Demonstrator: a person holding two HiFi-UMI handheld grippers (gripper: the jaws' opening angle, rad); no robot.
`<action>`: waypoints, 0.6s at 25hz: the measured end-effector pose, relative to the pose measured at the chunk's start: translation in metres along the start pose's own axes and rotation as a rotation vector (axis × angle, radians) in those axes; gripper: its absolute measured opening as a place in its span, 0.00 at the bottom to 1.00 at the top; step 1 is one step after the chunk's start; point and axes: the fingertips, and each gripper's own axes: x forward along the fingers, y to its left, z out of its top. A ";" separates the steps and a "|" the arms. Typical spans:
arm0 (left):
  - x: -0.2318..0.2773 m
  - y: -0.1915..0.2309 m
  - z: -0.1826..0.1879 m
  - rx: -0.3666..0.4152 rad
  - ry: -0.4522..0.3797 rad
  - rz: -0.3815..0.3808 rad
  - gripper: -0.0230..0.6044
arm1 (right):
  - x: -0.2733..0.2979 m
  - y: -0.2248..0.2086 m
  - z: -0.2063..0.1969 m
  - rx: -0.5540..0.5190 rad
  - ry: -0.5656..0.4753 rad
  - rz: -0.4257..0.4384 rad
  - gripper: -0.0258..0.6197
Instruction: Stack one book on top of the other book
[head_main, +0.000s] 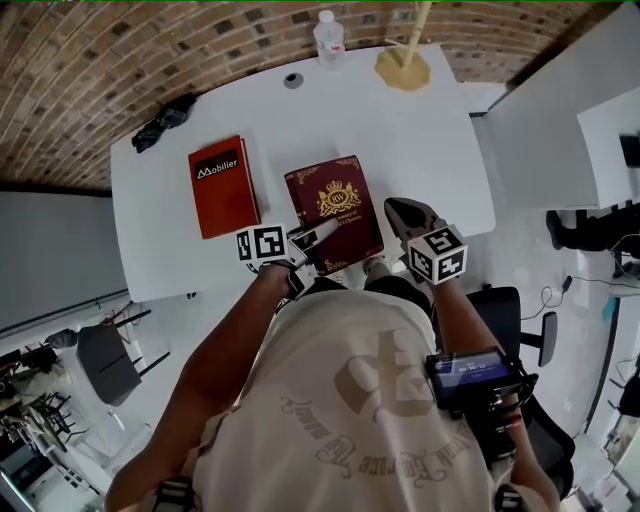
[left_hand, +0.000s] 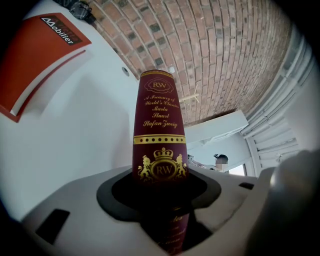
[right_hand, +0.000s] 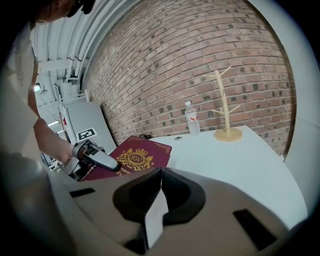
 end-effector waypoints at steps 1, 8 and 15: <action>-0.004 -0.001 0.001 0.001 -0.010 -0.006 0.41 | 0.000 0.003 0.002 0.001 -0.006 0.001 0.07; -0.024 -0.003 0.003 0.027 -0.064 -0.035 0.41 | 0.001 0.026 0.008 0.008 -0.028 0.013 0.07; -0.044 0.002 0.004 0.029 -0.113 -0.049 0.41 | -0.004 0.042 0.007 0.021 -0.034 0.007 0.07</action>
